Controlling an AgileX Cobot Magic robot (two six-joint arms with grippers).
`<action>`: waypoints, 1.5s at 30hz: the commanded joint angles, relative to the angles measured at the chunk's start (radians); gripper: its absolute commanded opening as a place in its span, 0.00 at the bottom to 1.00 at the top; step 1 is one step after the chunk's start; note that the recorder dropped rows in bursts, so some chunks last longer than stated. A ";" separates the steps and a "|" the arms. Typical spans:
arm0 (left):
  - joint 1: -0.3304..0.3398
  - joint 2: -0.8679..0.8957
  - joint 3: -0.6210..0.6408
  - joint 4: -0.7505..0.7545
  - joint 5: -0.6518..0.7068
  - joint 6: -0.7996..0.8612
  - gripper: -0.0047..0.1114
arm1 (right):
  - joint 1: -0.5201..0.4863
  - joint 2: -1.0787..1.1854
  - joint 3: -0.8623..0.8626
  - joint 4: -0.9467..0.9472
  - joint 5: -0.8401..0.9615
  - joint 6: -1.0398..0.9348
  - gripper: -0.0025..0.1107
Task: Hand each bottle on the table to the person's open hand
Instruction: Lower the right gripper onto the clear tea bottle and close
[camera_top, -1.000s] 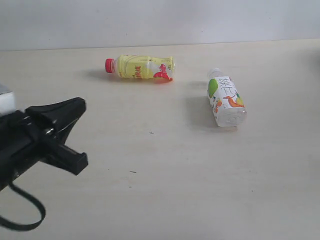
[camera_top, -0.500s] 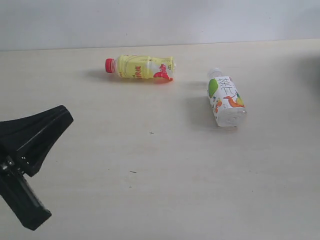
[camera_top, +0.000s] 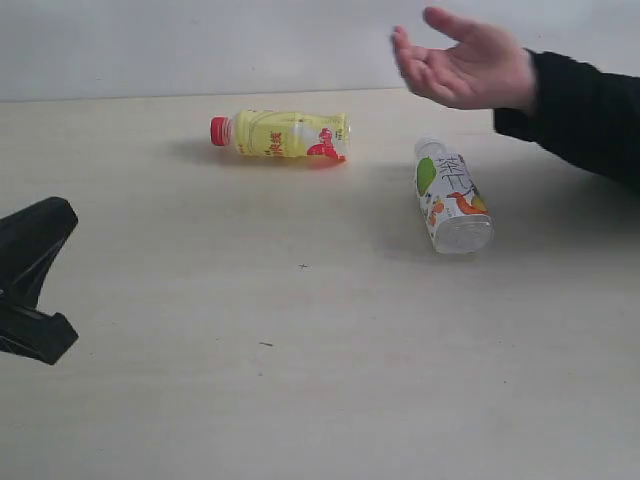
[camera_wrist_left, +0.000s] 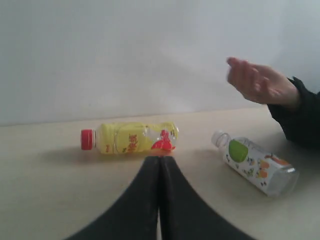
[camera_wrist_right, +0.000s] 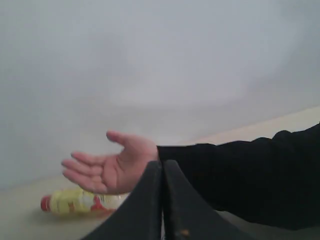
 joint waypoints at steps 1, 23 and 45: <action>-0.002 -0.007 0.004 0.004 0.084 0.002 0.04 | -0.004 0.286 -0.291 0.004 0.307 -0.097 0.02; -0.002 -0.007 0.004 0.004 0.121 0.003 0.04 | 0.252 1.184 -0.888 -0.350 0.933 0.023 0.68; -0.002 -0.007 0.004 0.006 0.122 0.007 0.04 | 0.275 1.576 -1.117 -0.375 0.795 0.092 0.70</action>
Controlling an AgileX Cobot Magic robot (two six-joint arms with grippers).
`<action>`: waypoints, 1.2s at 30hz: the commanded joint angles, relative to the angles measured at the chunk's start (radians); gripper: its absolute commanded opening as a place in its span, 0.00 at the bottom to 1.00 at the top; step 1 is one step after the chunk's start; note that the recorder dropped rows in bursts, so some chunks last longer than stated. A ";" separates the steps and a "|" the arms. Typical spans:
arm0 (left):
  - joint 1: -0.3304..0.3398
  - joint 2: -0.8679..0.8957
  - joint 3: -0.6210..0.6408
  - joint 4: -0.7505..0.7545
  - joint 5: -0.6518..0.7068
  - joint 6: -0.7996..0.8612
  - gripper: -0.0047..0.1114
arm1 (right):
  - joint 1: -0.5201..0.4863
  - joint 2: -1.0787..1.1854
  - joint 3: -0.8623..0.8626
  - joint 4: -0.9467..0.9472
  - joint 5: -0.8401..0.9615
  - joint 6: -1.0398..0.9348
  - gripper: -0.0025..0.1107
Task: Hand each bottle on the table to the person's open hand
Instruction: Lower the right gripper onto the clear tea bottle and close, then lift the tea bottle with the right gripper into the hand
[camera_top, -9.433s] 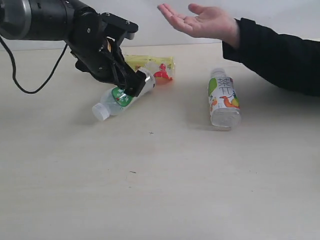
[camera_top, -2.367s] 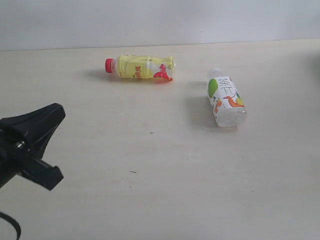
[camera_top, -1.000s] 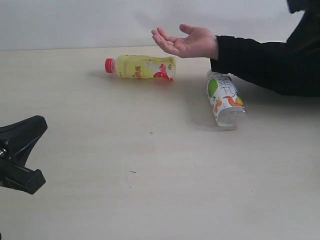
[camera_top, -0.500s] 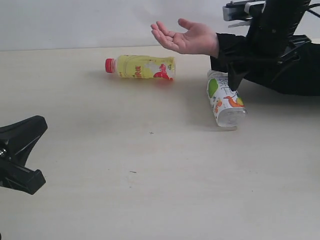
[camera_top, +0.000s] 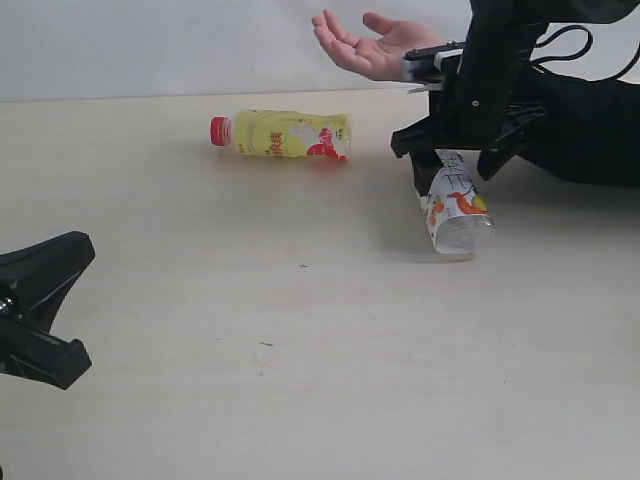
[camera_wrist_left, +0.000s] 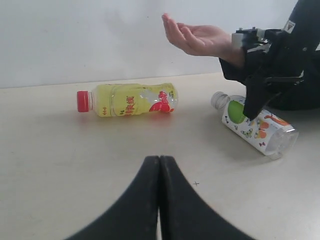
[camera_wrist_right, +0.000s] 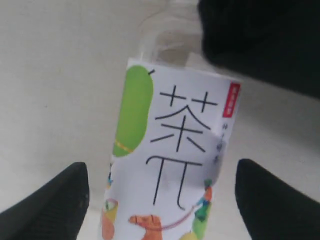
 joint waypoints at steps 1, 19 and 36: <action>-0.002 -0.007 0.004 0.006 0.000 0.001 0.04 | 0.002 0.050 -0.013 -0.047 -0.037 0.035 0.70; -0.002 -0.007 0.004 0.018 0.000 0.001 0.04 | 0.002 0.008 -0.013 -0.040 0.143 0.084 0.02; -0.002 -0.007 0.004 0.018 0.000 0.001 0.04 | 0.002 -0.255 -0.012 0.215 -0.030 -0.063 0.02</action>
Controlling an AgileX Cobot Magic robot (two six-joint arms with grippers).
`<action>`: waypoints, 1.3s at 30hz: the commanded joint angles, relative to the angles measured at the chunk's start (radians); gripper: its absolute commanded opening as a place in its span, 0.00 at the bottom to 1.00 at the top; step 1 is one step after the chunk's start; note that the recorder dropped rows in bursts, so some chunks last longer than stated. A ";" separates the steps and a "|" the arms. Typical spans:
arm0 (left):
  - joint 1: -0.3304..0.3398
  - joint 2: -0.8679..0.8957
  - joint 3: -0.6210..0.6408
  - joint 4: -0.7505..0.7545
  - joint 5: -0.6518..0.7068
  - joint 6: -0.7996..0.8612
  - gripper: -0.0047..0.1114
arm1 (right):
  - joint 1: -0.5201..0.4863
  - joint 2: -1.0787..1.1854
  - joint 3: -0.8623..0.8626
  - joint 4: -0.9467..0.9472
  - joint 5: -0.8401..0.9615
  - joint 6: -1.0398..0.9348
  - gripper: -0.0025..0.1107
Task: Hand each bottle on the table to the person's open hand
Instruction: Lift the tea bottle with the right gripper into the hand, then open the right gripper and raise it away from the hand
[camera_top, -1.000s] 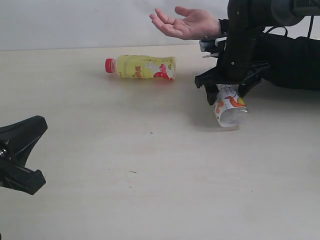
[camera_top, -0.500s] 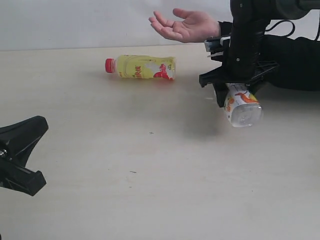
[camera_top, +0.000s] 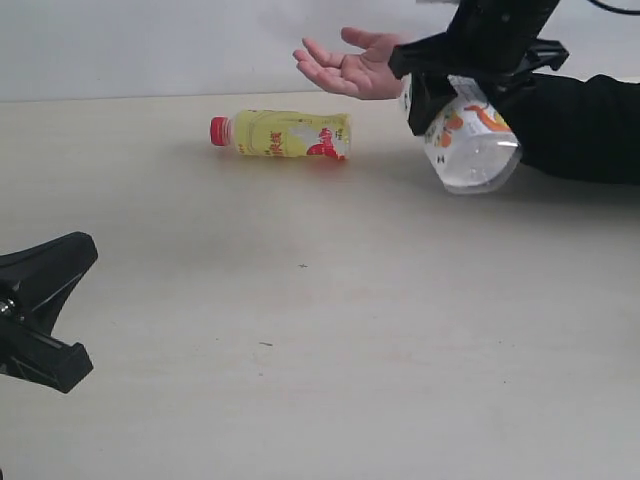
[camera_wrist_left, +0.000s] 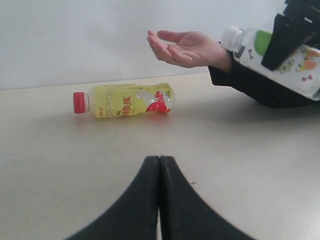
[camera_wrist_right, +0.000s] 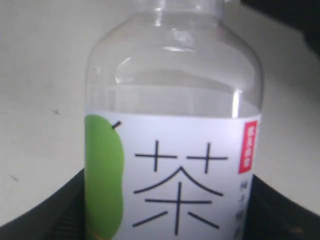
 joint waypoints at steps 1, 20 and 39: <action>-0.002 -0.007 0.004 0.000 0.000 -0.001 0.04 | 0.000 -0.029 -0.014 0.054 -0.196 0.016 0.02; -0.002 -0.007 0.004 0.000 0.000 -0.001 0.04 | 0.000 0.466 -0.713 0.156 0.009 0.033 0.25; -0.002 -0.007 0.004 0.000 0.000 -0.001 0.04 | 0.000 0.367 -0.713 0.168 -0.047 -0.034 0.76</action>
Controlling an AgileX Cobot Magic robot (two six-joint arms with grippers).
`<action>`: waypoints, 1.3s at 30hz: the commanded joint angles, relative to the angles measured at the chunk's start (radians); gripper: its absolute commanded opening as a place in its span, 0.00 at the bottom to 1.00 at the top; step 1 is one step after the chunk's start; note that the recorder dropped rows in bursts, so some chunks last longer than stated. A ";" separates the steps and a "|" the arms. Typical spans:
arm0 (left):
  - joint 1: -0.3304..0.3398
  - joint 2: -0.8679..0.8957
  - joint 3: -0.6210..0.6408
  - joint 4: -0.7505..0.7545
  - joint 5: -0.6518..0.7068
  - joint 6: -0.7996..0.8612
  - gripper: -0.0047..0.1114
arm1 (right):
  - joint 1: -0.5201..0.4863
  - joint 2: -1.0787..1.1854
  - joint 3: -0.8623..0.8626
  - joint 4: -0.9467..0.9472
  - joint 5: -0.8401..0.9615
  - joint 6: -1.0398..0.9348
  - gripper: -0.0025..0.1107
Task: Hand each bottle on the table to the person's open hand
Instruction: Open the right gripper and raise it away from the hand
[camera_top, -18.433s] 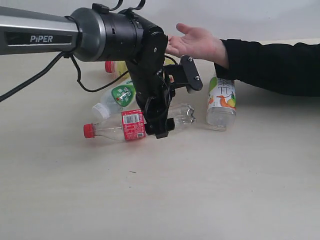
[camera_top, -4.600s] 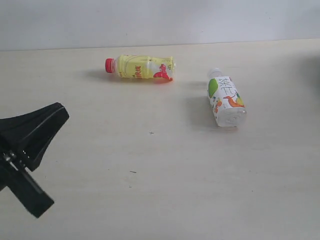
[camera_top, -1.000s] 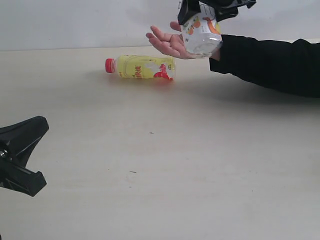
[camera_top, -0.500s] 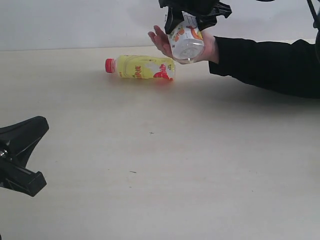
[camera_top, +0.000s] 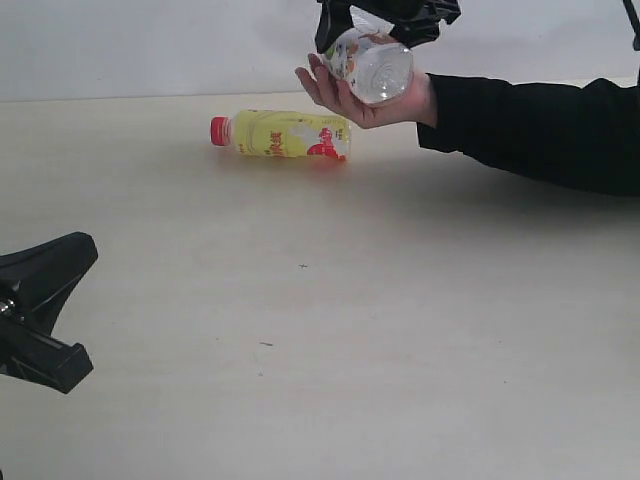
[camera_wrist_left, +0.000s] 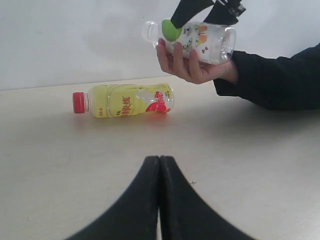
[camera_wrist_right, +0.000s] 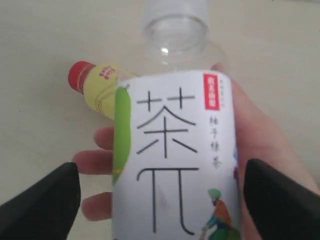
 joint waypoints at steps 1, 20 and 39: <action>-0.002 -0.007 0.004 -0.002 0.000 -0.001 0.04 | 0.008 -0.082 -0.008 0.005 -0.025 -0.072 0.76; -0.002 -0.007 0.004 -0.002 0.000 -0.001 0.04 | 0.209 -0.050 -0.008 -0.078 -0.091 -0.740 0.76; -0.002 -0.007 0.004 -0.002 0.000 -0.001 0.04 | 0.209 -0.030 -0.008 -0.178 -0.085 -0.904 0.65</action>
